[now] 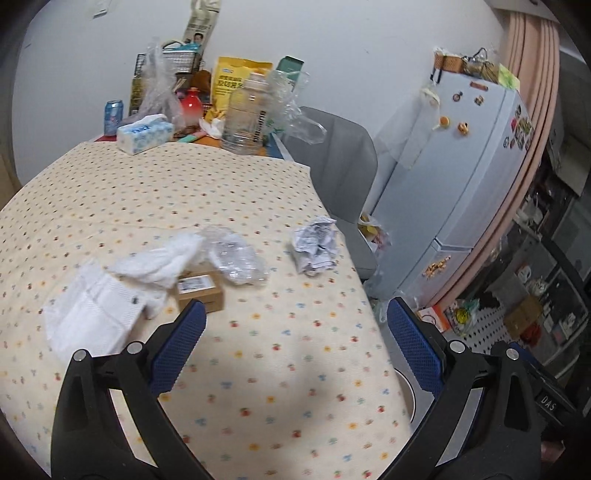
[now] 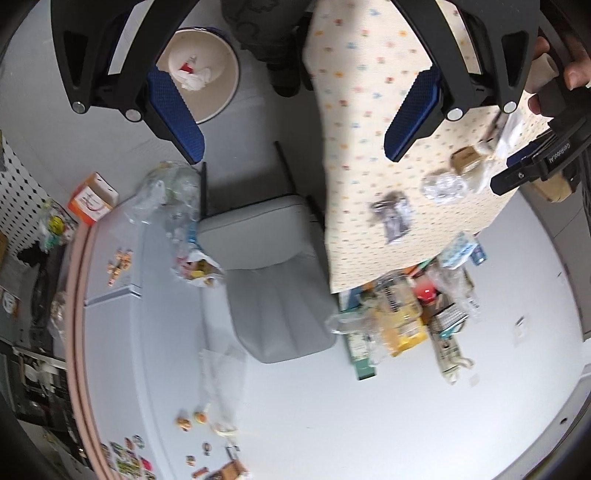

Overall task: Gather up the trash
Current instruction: 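Move both open tools back over the table, then grasp the folded white face mask with the left tool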

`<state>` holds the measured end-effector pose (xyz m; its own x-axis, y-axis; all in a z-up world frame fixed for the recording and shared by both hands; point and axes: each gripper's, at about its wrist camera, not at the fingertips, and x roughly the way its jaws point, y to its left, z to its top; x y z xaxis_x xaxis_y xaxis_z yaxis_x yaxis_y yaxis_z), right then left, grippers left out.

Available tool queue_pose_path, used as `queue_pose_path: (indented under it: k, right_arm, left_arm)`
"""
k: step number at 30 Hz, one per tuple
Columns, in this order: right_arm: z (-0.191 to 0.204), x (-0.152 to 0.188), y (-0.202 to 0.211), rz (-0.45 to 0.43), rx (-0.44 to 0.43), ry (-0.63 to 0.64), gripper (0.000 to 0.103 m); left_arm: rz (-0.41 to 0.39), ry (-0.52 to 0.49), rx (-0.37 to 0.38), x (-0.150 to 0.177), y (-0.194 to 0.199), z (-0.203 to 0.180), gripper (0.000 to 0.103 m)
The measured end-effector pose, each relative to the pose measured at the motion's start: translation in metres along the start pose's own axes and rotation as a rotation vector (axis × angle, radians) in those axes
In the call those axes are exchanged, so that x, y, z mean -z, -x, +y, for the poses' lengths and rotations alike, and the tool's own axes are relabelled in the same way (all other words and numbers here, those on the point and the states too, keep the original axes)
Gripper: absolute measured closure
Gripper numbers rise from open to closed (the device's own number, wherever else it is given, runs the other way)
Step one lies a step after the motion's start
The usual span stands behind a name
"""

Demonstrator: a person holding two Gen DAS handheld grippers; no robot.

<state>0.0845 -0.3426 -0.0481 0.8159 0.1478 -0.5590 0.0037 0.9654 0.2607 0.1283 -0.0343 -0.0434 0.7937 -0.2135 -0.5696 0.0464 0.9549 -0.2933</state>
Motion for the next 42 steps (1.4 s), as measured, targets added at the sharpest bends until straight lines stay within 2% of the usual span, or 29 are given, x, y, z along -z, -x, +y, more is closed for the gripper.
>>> queue_pose_path:
  k: [8,17,23,28,35,42]
  right_arm:
    - [0.046,0.003,0.0,0.0,-0.047,0.069,0.007]
    - [0.089,0.007,-0.006,0.007,-0.144,0.15,0.007]
    - [0.105,0.013,-0.009,0.03,-0.199,0.171,0.007]
    - [0.113,0.018,-0.013,0.061,-0.218,0.171,0.007]
    - [0.117,0.022,-0.017,0.075,-0.233,0.185,0.007]
    - [0.11,0.024,-0.027,0.105,-0.233,0.165,0.007]
  left_arm:
    - [-0.025,0.092,0.009,0.006,0.026,0.059,0.006]
    - [-0.045,0.133,-0.055,0.022,0.055,0.114,0.006]
    - [-0.028,0.159,-0.088,0.035,0.065,0.143,0.006]
    - [-0.015,0.18,-0.092,0.04,0.065,0.156,0.007]
    - [0.035,0.188,-0.095,0.043,0.048,0.163,0.017]
    - [0.084,0.182,-0.13,0.043,0.029,0.161,0.017]
